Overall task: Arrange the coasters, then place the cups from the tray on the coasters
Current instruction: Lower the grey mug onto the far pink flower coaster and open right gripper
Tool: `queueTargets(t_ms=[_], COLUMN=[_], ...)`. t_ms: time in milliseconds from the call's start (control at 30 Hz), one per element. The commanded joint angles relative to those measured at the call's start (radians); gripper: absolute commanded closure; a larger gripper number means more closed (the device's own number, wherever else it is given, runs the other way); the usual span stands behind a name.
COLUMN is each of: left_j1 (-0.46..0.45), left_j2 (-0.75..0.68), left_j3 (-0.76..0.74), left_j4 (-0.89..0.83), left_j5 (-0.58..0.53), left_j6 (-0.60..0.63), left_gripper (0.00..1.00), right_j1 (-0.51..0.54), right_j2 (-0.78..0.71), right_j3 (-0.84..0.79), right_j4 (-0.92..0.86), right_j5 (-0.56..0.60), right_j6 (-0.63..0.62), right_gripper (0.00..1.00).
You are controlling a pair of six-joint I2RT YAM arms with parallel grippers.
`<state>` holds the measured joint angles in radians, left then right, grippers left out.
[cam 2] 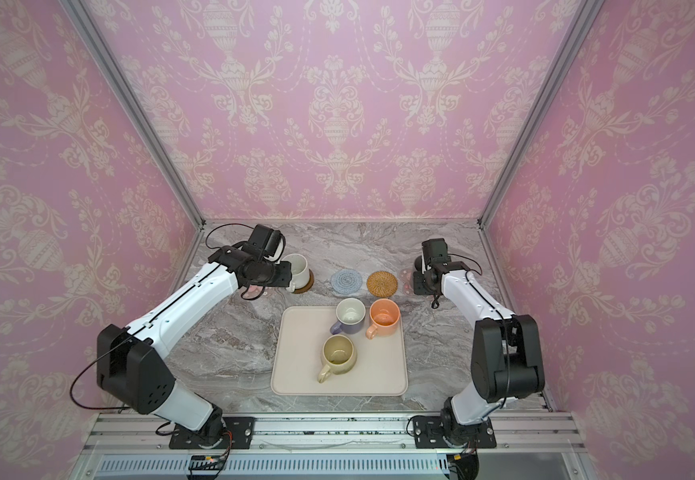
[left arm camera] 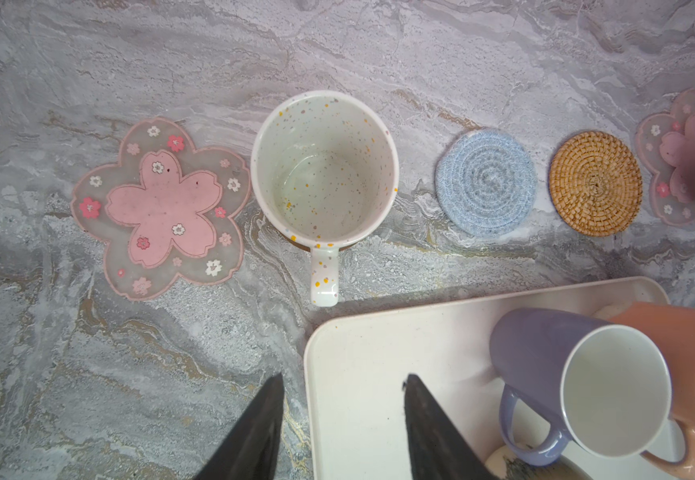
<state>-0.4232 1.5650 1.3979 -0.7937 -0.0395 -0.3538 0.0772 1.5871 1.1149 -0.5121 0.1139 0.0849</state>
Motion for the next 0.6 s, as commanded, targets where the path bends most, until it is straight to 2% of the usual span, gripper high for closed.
queueTargets(t_ms=[0, 567], left_j1=[-0.006, -0.006], left_j2=[0.006, 0.066], left_j3=[0.021, 0.065], left_j4=[-0.007, 0.013], left_j5=[0.010, 0.042], left_j6=[0.005, -0.012], left_gripper=[0.50, 0.51], right_j1=[-0.013, -0.021], right_j2=[-0.003, 0.038], right_j3=[0.051, 0.043], right_j4=[0.077, 0.141], right_j5=[0.021, -0.001], right_j6=[-0.025, -0.058], right_gripper=[1.00, 1.00])
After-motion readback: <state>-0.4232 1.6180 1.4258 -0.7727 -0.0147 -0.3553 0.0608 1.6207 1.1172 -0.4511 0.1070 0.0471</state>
